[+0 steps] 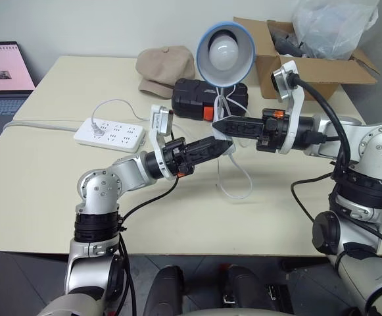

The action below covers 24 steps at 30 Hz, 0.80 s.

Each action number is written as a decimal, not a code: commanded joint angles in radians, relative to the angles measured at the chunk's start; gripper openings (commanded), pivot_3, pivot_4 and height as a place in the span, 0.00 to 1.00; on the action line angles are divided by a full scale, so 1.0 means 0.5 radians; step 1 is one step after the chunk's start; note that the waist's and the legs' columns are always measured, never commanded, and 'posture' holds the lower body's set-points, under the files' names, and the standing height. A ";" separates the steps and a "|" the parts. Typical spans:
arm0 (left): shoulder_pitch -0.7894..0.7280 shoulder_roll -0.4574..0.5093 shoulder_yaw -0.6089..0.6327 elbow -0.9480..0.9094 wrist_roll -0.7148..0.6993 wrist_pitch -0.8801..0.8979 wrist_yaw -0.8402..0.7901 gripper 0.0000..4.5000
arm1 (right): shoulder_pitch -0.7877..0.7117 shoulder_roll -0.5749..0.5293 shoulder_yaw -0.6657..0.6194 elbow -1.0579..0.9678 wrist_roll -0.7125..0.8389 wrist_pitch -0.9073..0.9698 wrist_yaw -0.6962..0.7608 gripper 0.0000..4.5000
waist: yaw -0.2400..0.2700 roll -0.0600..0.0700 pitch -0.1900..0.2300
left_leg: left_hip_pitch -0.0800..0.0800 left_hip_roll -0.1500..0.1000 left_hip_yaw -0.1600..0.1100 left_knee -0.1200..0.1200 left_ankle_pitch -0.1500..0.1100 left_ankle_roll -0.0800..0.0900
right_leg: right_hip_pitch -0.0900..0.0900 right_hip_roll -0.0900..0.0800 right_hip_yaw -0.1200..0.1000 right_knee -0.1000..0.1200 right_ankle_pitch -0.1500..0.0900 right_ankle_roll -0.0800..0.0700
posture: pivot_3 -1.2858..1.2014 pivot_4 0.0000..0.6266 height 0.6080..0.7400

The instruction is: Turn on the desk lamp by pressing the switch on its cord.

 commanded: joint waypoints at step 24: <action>0.015 0.037 0.012 -0.084 -0.055 -0.029 -0.112 0.12 | -0.053 -0.045 0.022 0.025 0.189 -0.092 -0.077 0.09 | 0.000 0.000 0.000 | -0.002 0.000 0.000 -0.001 0.000 0.000 | -0.003 0.000 -0.001 -0.001 0.000 0.000 | 0.52 0.24 1.00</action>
